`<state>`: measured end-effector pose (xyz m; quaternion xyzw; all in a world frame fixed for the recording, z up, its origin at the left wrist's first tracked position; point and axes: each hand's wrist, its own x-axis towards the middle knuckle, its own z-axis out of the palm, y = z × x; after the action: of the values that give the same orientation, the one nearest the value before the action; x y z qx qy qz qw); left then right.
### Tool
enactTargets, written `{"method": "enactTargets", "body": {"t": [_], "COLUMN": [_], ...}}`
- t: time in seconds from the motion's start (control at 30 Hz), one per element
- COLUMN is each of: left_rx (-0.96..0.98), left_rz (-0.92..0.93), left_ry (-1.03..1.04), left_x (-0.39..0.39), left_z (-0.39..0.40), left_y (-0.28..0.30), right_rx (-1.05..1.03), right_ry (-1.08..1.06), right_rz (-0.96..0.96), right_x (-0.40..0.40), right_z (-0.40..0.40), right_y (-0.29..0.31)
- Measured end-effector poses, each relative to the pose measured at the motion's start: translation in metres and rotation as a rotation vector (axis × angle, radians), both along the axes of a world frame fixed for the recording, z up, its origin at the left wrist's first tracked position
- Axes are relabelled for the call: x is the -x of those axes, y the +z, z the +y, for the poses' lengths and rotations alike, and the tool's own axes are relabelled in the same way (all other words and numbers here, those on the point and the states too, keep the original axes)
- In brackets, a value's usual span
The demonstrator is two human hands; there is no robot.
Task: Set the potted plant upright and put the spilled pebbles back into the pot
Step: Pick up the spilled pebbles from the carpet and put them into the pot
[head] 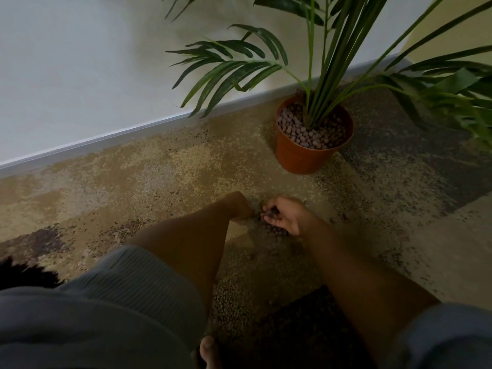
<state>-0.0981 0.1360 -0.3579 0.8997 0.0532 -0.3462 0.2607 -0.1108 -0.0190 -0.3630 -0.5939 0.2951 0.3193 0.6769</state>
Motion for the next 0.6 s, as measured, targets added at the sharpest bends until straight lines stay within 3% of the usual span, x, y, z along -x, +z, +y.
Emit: {"method": "enactTargets", "body": {"t": [0.17, 0.33, 0.6], "left_rx": [0.377, 0.848, 1.202], "left_rz": [0.189, 0.384, 0.381], "left_ry": [0.445, 0.693, 0.954], "left_x": [-0.004, -0.004, -0.018], "left_z": [-0.007, -0.013, -0.014], "left_y": [0.009, 0.028, 0.05], "right_rx": [-0.054, -0.315, -0.519], "right_ry": [-0.098, -0.371, -0.558], "right_rz": [-0.032, 0.008, -0.083], "right_x": [-0.001, -0.002, -0.021], "right_z": [0.0, -0.004, 0.002], "right_y": [0.0, 0.011, 0.061]}}
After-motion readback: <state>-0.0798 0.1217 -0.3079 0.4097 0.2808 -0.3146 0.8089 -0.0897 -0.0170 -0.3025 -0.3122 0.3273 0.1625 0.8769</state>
